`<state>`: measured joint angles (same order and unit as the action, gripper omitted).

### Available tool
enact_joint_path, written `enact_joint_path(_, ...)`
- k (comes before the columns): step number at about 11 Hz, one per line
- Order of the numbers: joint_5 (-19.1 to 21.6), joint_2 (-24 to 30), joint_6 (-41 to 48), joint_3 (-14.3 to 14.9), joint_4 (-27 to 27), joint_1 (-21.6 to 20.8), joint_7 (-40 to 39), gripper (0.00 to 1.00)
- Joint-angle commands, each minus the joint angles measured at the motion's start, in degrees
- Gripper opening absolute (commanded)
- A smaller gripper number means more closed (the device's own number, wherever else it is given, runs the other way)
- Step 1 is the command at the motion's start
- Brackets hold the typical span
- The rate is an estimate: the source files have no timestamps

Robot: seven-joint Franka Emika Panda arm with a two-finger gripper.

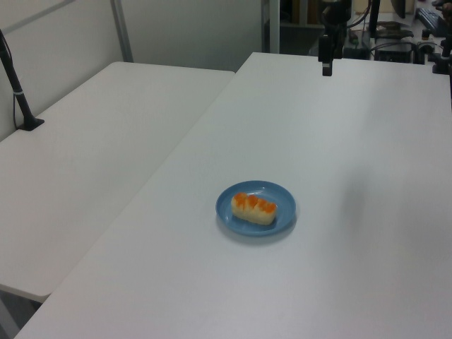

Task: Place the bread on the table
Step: 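Lower the gripper over the glazed bread roll on the blue plate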

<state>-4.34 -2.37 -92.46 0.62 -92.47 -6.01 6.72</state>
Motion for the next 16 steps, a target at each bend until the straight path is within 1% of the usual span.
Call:
enact_joint_path(1,2.74,0.19,-1.30,0.52,-1.31,-0.32,-1.63,1.00)
enact_joint_path(4,2.67,0.18,-1.32,0.96,-1.31,-0.23,-3.64,1.00)
enact_joint_path(7,3.02,0.00,-1.49,1.40,-1.22,-0.32,-3.73,1.00)
enact_joint_path(8,4.85,-0.43,-3.23,1.40,-0.70,-0.58,-3.56,1.00)
enact_joint_path(9,7.39,-2.70,-6.91,1.49,-0.17,-1.80,-2.78,1.00)
enact_joint_path(10,8.02,-5.16,-8.68,1.92,1.40,-3.82,-2.51,1.00)
enact_joint_path(11,8.12,-7.80,-9.14,3.23,2.55,-6.79,-2.07,1.00)
enact_joint_path(12,8.64,-10.87,-9.40,4.46,4.82,-9.70,-1.19,1.00)
enact_joint_path(13,8.65,-14.73,-11.14,5.17,7.45,-12.94,1.08,1.00)
enact_joint_path(14,8.38,-17.64,-13.77,5.27,7.92,-15.85,5.36,1.00)
enact_joint_path(15,7.95,-19.67,-16.93,5.27,7.75,-17.79,9.76,1.00)
enact_joint_path(16,7.51,-21.95,-19.05,5.18,7.48,-18.68,12.06,1.00)
